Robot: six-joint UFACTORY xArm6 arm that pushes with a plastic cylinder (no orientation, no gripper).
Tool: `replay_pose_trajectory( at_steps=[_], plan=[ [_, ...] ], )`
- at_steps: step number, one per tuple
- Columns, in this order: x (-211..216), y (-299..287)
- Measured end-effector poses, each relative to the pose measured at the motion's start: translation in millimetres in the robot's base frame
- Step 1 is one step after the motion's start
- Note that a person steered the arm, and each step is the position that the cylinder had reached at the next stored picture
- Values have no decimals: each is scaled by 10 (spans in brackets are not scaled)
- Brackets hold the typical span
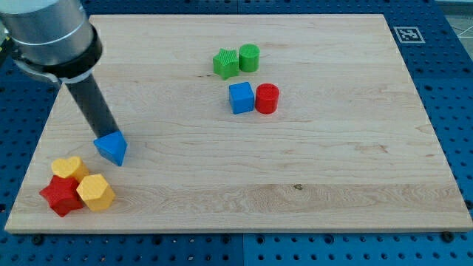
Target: Move the blue triangle into the group of blocks
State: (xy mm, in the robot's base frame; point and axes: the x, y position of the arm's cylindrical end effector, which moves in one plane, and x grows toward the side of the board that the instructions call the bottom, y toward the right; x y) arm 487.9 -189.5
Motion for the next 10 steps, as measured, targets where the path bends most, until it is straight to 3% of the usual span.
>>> replay_pose_trajectory(
  at_steps=[3,4,6,8,10],
  plan=[
    [269,513],
    [330,513],
    [-98,621],
    [289,458],
    [248,432]
  ],
)
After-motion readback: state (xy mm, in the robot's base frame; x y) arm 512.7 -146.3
